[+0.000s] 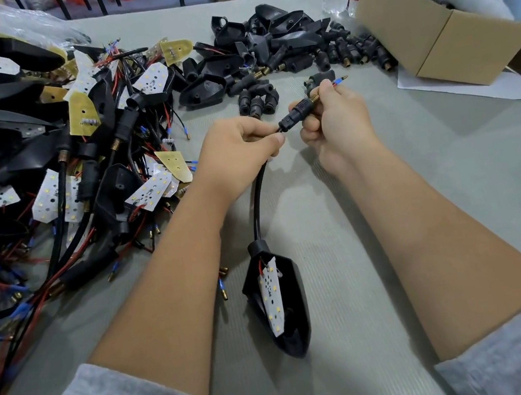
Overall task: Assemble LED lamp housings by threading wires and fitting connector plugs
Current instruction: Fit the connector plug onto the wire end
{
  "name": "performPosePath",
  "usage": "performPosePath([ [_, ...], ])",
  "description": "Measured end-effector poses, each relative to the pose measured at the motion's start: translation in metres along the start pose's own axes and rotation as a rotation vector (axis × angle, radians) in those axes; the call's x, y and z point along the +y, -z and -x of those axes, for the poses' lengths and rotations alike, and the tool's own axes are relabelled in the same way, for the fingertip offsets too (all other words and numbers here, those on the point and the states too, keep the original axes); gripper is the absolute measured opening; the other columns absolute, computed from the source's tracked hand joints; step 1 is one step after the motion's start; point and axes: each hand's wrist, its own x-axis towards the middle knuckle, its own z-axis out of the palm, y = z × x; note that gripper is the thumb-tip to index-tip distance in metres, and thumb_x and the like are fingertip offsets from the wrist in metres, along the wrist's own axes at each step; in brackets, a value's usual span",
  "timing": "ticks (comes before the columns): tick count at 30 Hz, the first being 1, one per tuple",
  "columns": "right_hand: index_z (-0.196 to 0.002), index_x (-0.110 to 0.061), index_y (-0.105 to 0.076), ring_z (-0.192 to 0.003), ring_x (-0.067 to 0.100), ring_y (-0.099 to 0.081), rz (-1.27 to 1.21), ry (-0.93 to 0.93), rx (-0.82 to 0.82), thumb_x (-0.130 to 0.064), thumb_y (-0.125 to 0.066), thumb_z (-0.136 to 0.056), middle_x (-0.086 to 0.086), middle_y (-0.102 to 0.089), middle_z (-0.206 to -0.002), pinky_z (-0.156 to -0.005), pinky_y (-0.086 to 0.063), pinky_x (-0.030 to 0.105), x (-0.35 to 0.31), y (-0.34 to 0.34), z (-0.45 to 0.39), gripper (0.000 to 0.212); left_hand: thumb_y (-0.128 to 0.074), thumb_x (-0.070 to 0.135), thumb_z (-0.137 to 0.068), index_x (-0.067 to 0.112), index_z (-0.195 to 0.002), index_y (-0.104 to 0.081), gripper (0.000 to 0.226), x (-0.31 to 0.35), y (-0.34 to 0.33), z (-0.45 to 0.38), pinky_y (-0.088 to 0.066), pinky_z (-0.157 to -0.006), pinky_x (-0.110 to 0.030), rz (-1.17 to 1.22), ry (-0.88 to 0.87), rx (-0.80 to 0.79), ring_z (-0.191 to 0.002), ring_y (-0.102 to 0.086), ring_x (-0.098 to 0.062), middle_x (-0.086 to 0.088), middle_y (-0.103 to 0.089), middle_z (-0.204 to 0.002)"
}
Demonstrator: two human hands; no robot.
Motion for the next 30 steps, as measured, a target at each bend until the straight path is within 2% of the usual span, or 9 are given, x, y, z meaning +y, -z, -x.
performPosePath([
  [3, -0.084, -0.011, -0.043, -0.036, 0.009, -0.031, -0.023, 0.002, -0.005, -0.022, -0.032, -0.107, 0.005, -0.064, -0.053, -0.039, -0.030, 0.018, 0.0003, 0.0005, -0.0011, 0.028, -0.071, 0.017, -0.088, 0.024, -0.075, -0.071, 0.015, 0.0001, -0.0004, -0.0002, -0.046, -0.063, -0.015, -0.045, -0.003, -0.012, -0.059, -0.055, -0.003, 0.003, -0.066, -0.066],
  [7, -0.083, -0.012, -0.044, -0.037, 0.009, -0.031, 0.016, 0.029, -0.001, -0.024, -0.034, -0.106, 0.006, -0.065, -0.059, -0.039, -0.031, 0.018, 0.0018, 0.0004, -0.0018, 0.028, -0.073, 0.014, -0.085, 0.021, -0.076, -0.073, 0.011, -0.0009, -0.0008, 0.0000, -0.041, -0.065, -0.027, -0.047, -0.021, -0.011, -0.064, -0.051, -0.014, -0.022, -0.066, -0.075],
  [8, -0.083, -0.012, -0.045, -0.038, 0.009, -0.033, 0.031, 0.035, 0.001, -0.024, -0.034, -0.106, 0.008, -0.065, -0.063, -0.040, -0.033, 0.018, 0.0022, 0.0001, -0.0016, 0.028, -0.073, 0.013, -0.084, 0.020, -0.076, -0.074, 0.011, -0.0013, -0.0006, -0.0001, -0.042, -0.066, -0.029, -0.038, -0.026, -0.003, -0.065, -0.052, -0.015, -0.023, -0.067, -0.077],
  [12, -0.084, -0.012, -0.046, -0.040, 0.008, -0.039, 0.057, 0.041, -0.003, -0.021, -0.035, -0.107, 0.013, -0.065, -0.075, -0.042, -0.037, 0.018, 0.0030, 0.0002, -0.0011, 0.027, -0.076, 0.010, -0.082, 0.021, -0.075, -0.074, 0.013, -0.0032, -0.0008, -0.0014, -0.043, -0.065, -0.029, -0.013, -0.046, 0.023, -0.063, -0.053, -0.013, -0.009, -0.065, -0.070],
  [18, -0.088, -0.014, -0.043, -0.041, 0.011, -0.048, 0.109, 0.051, -0.070, -0.023, -0.033, -0.107, 0.012, -0.071, -0.076, -0.043, -0.042, 0.022, 0.0039, 0.0010, -0.0014, 0.023, -0.073, 0.015, -0.086, 0.015, -0.078, -0.073, 0.007, -0.0030, 0.0001, -0.0003, -0.042, -0.064, -0.024, -0.004, -0.077, 0.048, -0.063, -0.052, -0.011, -0.008, -0.066, -0.071],
  [22, -0.091, -0.017, -0.042, -0.042, 0.014, -0.054, 0.133, 0.070, -0.119, -0.025, -0.033, -0.107, 0.016, -0.070, -0.085, -0.043, -0.044, 0.022, 0.0040, 0.0007, 0.0000, 0.020, -0.067, 0.019, -0.091, 0.015, -0.078, -0.072, 0.014, -0.0022, 0.0010, -0.0004, -0.040, -0.059, -0.019, -0.023, -0.069, 0.058, -0.057, -0.049, -0.006, 0.003, -0.062, -0.064],
  [26, -0.089, -0.017, -0.044, -0.044, 0.013, -0.054, 0.135, 0.122, -0.159, -0.027, -0.036, -0.106, 0.020, -0.063, -0.091, -0.047, -0.045, 0.024, 0.0041, 0.0015, 0.0014, 0.020, -0.064, 0.021, -0.093, 0.017, -0.078, -0.072, 0.018, -0.0033, 0.0011, -0.0017, -0.049, -0.069, -0.034, -0.043, -0.044, 0.057, -0.064, -0.053, -0.011, 0.006, -0.061, -0.061],
  [30, -0.089, -0.018, -0.045, -0.046, 0.013, -0.055, 0.068, 0.109, -0.187, -0.027, -0.040, -0.105, 0.019, -0.061, -0.091, -0.049, -0.047, 0.024, 0.0047, 0.0014, 0.0020, 0.020, -0.060, 0.025, -0.096, 0.025, -0.075, -0.071, 0.023, -0.0029, 0.0014, -0.0020, -0.048, -0.071, -0.033, -0.041, -0.012, 0.049, -0.066, -0.052, -0.012, 0.010, -0.059, -0.060],
])
